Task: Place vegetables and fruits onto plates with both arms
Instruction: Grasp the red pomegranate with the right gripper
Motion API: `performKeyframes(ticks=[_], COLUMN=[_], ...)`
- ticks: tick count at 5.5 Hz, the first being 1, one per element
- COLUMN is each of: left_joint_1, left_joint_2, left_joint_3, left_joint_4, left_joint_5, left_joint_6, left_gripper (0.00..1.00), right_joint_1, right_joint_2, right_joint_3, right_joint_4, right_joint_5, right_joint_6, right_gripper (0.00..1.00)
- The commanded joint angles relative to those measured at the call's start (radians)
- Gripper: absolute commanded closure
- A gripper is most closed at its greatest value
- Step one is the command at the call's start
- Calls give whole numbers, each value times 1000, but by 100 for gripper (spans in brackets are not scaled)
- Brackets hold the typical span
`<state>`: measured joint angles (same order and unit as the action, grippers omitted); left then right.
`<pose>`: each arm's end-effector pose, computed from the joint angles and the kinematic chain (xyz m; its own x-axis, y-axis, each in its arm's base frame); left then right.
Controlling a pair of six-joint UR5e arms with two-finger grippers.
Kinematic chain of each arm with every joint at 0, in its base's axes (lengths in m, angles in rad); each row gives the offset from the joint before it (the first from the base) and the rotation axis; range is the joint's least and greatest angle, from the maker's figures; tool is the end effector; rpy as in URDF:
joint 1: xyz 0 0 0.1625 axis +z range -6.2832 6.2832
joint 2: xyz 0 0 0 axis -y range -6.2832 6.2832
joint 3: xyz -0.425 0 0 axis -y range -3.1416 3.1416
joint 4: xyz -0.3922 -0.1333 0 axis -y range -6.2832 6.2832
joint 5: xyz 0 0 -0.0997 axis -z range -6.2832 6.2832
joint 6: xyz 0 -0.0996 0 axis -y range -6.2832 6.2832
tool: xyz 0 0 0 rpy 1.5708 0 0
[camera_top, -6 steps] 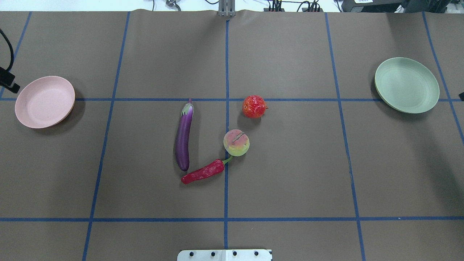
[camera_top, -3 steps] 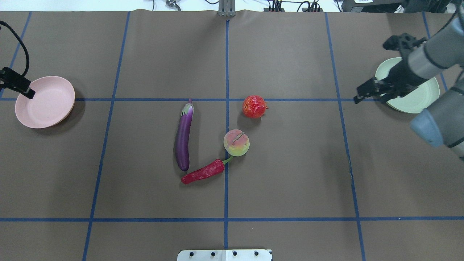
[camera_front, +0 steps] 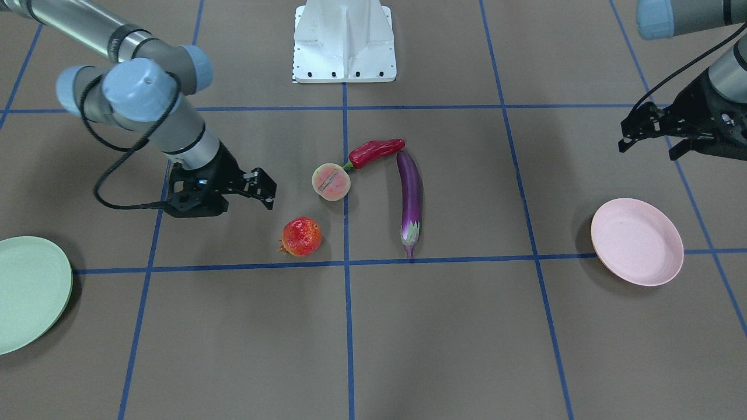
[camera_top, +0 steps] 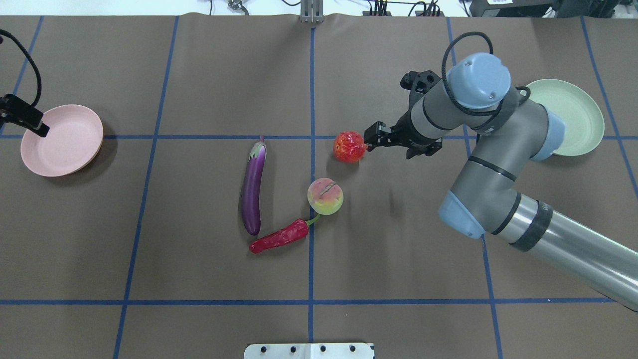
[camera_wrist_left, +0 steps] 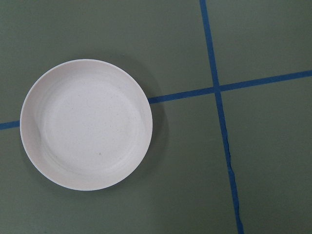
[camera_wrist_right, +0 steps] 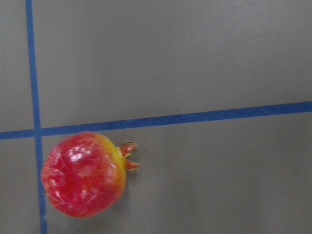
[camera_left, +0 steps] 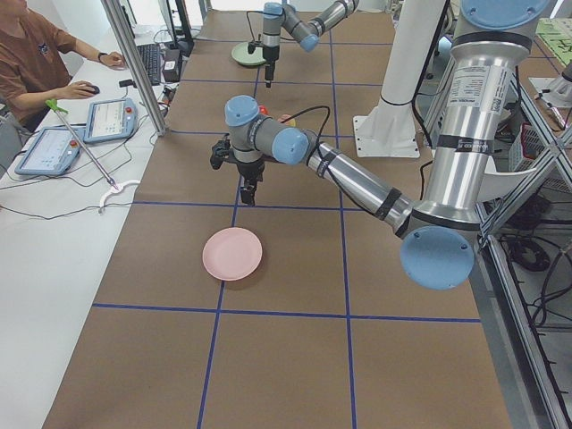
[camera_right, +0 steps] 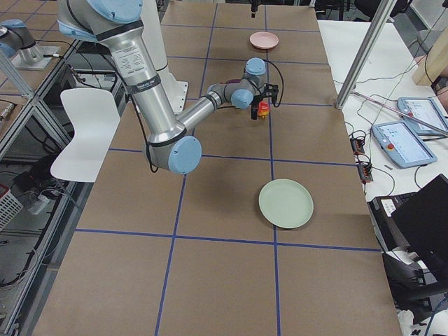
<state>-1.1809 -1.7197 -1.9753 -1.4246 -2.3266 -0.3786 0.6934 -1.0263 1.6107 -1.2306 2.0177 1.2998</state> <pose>0.1364 -0.5029 0.4037 0.6585 0.1765 -0.7316 -0.1137 0.9843 0.1352 -0.4645 -0.5034 0.2842 0.5295 0.1261 0.8389 -0.1757 0.9837 -0.0370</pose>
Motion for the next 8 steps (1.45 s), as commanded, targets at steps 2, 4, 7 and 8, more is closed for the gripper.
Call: performKeyframes(ticks=[2,4,7,8], left_joint_1=[1,1,1,1], left_joint_2=[0,0,0,2], left_joint_3=[-2,-3,-2,-2], left_joint_4=[1,1,1,1], left_joint_5=[4,6,7,9], left_joint_6=[-3,-3,-3,-2], left_gripper=[0,0,0,0], right_joint_1=[-32,-37,-77,-84], right_joint_2=[94,124,131,135], right_joint_3=[-78,-115,-183,-192], right_joint_4=[0,3,23,25], right_joint_5=[-103,-137,-186,-200], right_joint_6=[128,136,128,128], right_gripper=[2,4,9,10])
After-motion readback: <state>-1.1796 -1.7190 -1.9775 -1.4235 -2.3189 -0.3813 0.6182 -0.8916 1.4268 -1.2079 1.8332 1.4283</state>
